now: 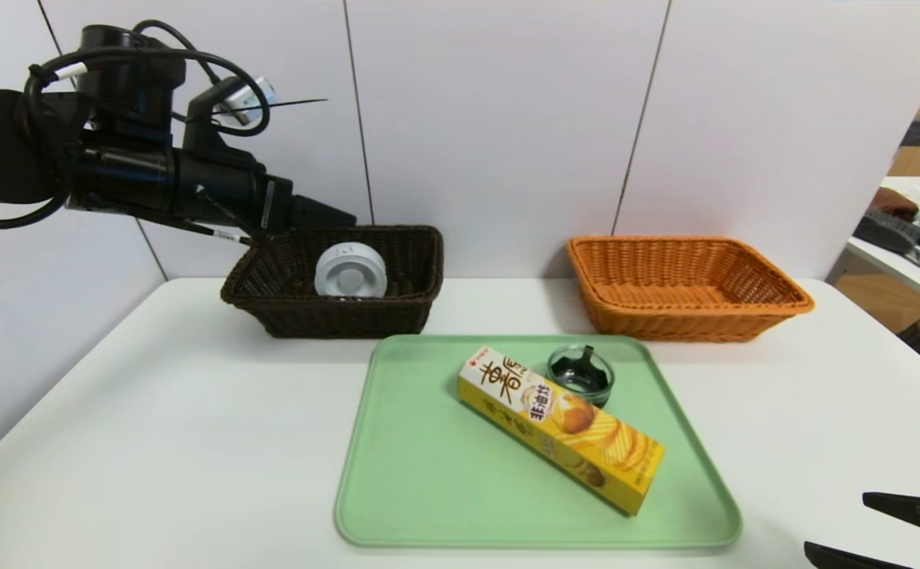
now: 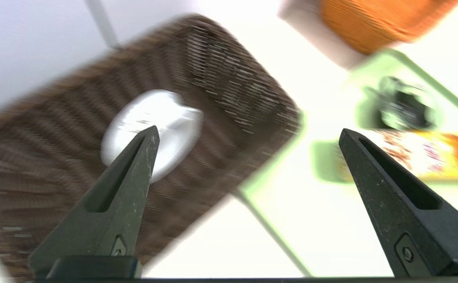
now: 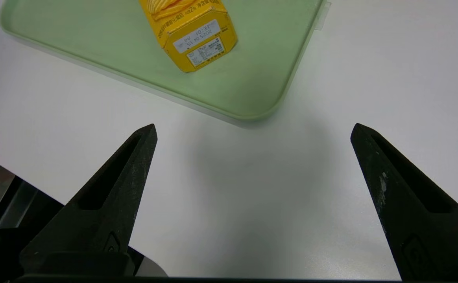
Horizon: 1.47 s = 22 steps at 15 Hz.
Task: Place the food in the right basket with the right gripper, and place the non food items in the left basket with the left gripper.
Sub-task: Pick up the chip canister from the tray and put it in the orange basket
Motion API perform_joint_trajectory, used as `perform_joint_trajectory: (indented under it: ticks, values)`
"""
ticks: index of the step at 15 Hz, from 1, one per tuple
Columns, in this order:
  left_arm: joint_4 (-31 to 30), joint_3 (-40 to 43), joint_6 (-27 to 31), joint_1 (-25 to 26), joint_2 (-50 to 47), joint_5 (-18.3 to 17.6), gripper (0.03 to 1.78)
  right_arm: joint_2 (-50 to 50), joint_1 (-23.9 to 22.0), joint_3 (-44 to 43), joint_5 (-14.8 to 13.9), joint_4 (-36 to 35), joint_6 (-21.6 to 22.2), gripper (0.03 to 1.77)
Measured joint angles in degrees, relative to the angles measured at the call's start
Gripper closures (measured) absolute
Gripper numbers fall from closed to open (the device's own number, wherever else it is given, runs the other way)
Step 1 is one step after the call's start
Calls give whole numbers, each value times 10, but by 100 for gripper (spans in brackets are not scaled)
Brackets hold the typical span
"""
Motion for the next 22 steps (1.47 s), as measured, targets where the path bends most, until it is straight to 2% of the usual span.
perform_joint_trajectory:
  ticks: [5,12,19,22]
  values:
    - [-2,96,-3,-66,-60,-6,15,-7,0,1,0,1,0,10]
    - [-12,196,18,-101,-116,-14,13,-18,0,8,0,0,0,10]
    - [-107,327,22,-156,-153,-6,12,-1,4,-7,6,-9,-2,10]
    - [-166,377,22,-188,-158,-6,12,32,5,-27,39,-46,-4,10]
